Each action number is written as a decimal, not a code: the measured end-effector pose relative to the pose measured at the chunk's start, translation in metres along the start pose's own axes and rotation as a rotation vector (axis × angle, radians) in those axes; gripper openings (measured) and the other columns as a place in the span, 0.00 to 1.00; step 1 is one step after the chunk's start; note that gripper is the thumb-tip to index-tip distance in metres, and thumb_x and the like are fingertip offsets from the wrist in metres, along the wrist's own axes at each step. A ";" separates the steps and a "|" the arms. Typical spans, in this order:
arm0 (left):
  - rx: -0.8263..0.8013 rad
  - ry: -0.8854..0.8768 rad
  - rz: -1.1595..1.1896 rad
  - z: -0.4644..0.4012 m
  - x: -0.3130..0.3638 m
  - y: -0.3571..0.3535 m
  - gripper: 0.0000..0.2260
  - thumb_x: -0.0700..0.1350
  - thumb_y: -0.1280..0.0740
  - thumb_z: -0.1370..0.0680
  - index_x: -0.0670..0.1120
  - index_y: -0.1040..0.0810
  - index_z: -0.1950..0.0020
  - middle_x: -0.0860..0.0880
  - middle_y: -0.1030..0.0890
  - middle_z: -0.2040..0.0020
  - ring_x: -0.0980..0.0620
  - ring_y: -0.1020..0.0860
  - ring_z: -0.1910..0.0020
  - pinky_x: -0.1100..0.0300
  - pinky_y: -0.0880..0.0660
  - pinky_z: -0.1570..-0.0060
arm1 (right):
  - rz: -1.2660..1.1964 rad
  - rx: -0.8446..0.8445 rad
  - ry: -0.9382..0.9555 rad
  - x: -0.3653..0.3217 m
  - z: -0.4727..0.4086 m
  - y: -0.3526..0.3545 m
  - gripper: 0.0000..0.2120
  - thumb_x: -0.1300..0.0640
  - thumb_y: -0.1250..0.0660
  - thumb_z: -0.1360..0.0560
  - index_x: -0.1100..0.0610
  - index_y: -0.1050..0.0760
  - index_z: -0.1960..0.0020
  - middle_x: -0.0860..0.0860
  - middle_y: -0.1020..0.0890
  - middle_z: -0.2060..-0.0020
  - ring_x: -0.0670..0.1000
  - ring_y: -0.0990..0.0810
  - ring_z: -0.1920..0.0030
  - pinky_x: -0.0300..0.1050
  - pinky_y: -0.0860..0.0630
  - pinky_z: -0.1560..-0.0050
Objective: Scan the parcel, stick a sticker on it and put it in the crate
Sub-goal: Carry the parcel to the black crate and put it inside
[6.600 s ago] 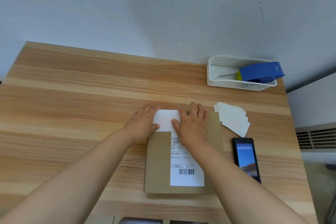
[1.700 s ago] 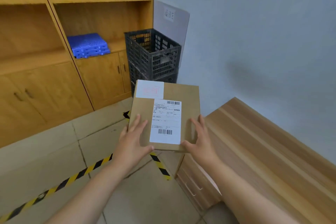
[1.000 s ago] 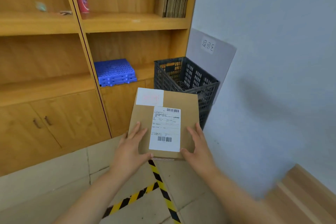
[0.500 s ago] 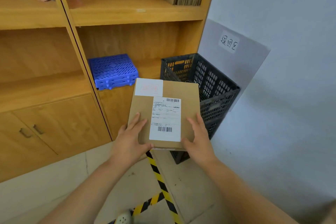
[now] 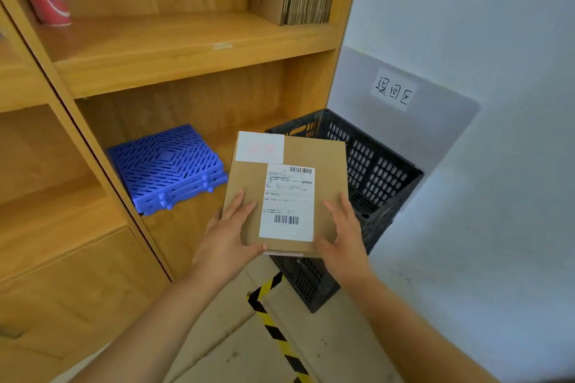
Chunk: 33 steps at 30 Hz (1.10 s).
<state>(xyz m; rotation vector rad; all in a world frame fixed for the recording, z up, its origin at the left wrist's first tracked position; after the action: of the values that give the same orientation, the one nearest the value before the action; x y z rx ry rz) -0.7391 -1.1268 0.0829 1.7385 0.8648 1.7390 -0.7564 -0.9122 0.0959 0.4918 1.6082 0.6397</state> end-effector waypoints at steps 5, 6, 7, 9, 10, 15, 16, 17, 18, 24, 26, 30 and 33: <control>-0.029 -0.069 0.027 -0.066 -0.011 -0.001 0.38 0.55 0.28 0.33 0.58 0.43 0.27 0.67 0.55 0.30 0.48 0.50 0.25 0.50 0.45 0.29 | -0.019 0.073 -0.032 0.000 -0.050 -0.007 0.31 0.63 0.36 0.25 0.40 0.41 0.29 0.44 0.53 0.24 0.49 0.52 0.25 0.51 0.43 0.29; -0.037 -0.085 0.035 -0.081 -0.012 -0.003 0.38 0.55 0.27 0.33 0.57 0.43 0.27 0.67 0.55 0.29 0.48 0.50 0.25 0.51 0.46 0.29 | -0.033 0.084 -0.044 0.002 -0.061 -0.008 0.31 0.62 0.36 0.25 0.40 0.42 0.29 0.43 0.53 0.24 0.49 0.52 0.25 0.51 0.42 0.29; -0.048 -0.095 0.039 -0.097 -0.012 -0.003 0.38 0.54 0.27 0.33 0.57 0.43 0.27 0.67 0.54 0.29 0.47 0.51 0.25 0.51 0.47 0.29 | -0.044 0.096 -0.055 0.004 -0.074 -0.010 0.31 0.62 0.35 0.25 0.39 0.42 0.30 0.42 0.53 0.24 0.48 0.52 0.25 0.51 0.41 0.29; -0.072 -0.111 0.027 -0.129 -0.011 -0.004 0.38 0.54 0.28 0.32 0.57 0.44 0.27 0.66 0.55 0.29 0.46 0.52 0.25 0.51 0.48 0.29 | -0.061 0.130 -0.068 0.010 -0.099 -0.012 0.32 0.63 0.35 0.26 0.38 0.41 0.30 0.42 0.53 0.24 0.48 0.51 0.25 0.52 0.39 0.28; -0.084 -0.124 0.010 -0.145 -0.010 -0.005 0.39 0.54 0.28 0.32 0.57 0.44 0.27 0.66 0.55 0.29 0.44 0.52 0.25 0.50 0.48 0.29 | -0.072 0.148 -0.072 0.013 -0.113 -0.013 0.32 0.63 0.35 0.26 0.37 0.41 0.31 0.42 0.53 0.24 0.48 0.51 0.25 0.52 0.39 0.28; -0.173 -0.157 -0.078 -0.229 0.009 -0.006 0.38 0.54 0.30 0.30 0.58 0.48 0.26 0.66 0.59 0.29 0.42 0.53 0.25 0.45 0.46 0.29 | -0.088 0.219 -0.140 0.028 -0.184 -0.012 0.30 0.60 0.34 0.25 0.39 0.41 0.30 0.42 0.54 0.24 0.49 0.51 0.25 0.51 0.40 0.29; -0.190 -0.162 -0.090 -0.245 0.012 -0.007 0.38 0.54 0.30 0.30 0.59 0.48 0.26 0.65 0.58 0.28 0.42 0.53 0.25 0.45 0.45 0.28 | -0.092 0.230 -0.161 0.032 -0.197 -0.011 0.30 0.59 0.34 0.26 0.39 0.40 0.30 0.42 0.54 0.24 0.49 0.51 0.25 0.52 0.39 0.30; -0.205 -0.168 -0.095 -0.260 0.015 -0.008 0.38 0.54 0.30 0.30 0.59 0.48 0.26 0.64 0.57 0.26 0.42 0.52 0.25 0.45 0.45 0.28 | -0.097 0.242 -0.171 0.037 -0.209 -0.010 0.30 0.59 0.34 0.26 0.39 0.40 0.30 0.42 0.54 0.24 0.50 0.51 0.25 0.53 0.38 0.30; -0.216 -0.174 -0.093 -0.275 0.018 -0.010 0.38 0.54 0.30 0.30 0.59 0.47 0.26 0.64 0.56 0.25 0.42 0.52 0.25 0.45 0.44 0.28 | -0.102 0.253 -0.175 0.041 -0.221 -0.010 0.30 0.59 0.33 0.26 0.39 0.40 0.30 0.42 0.54 0.24 0.50 0.50 0.25 0.54 0.37 0.29; -0.318 -0.226 -0.111 -0.351 0.025 -0.032 0.38 0.54 0.29 0.30 0.58 0.47 0.26 0.62 0.55 0.24 0.44 0.53 0.25 0.46 0.44 0.29 | -0.124 0.286 -0.252 0.067 -0.275 -0.007 0.30 0.60 0.34 0.26 0.40 0.40 0.30 0.43 0.54 0.24 0.50 0.50 0.25 0.54 0.40 0.28; -0.376 -0.252 -0.118 -0.374 0.028 -0.043 0.38 0.54 0.30 0.30 0.58 0.47 0.26 0.62 0.55 0.24 0.44 0.54 0.25 0.45 0.45 0.28 | -0.140 0.284 -0.282 0.078 -0.287 -0.007 0.29 0.60 0.34 0.26 0.37 0.38 0.33 0.42 0.55 0.24 0.50 0.51 0.25 0.52 0.41 0.28; -0.499 -0.332 -0.133 -0.429 0.038 -0.068 0.38 0.53 0.29 0.30 0.56 0.47 0.25 0.61 0.55 0.24 0.46 0.53 0.25 0.46 0.46 0.29 | -0.133 0.296 -0.382 0.105 -0.314 -0.008 0.25 0.60 0.34 0.25 0.38 0.34 0.35 0.45 0.55 0.24 0.52 0.52 0.25 0.53 0.42 0.28; -0.588 -0.368 -0.156 -0.466 0.036 -0.090 0.39 0.52 0.29 0.30 0.55 0.48 0.25 0.59 0.53 0.23 0.47 0.50 0.26 0.50 0.45 0.30 | -0.127 0.278 -0.481 0.123 -0.333 -0.013 0.24 0.60 0.34 0.25 0.42 0.33 0.34 0.46 0.56 0.24 0.53 0.51 0.25 0.52 0.42 0.28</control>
<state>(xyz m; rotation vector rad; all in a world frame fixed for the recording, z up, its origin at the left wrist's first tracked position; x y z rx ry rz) -1.2117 -1.0742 0.0535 1.4702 0.2760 1.3295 -1.1017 -0.8838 0.0185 0.6839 1.2581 0.1778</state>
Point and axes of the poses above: each hand's wrist, its own z-axis away from the middle knuckle, its own y-axis out of the back of the hand, x = y × z, the point moved 1 cm from there along -z, towards the middle knuckle
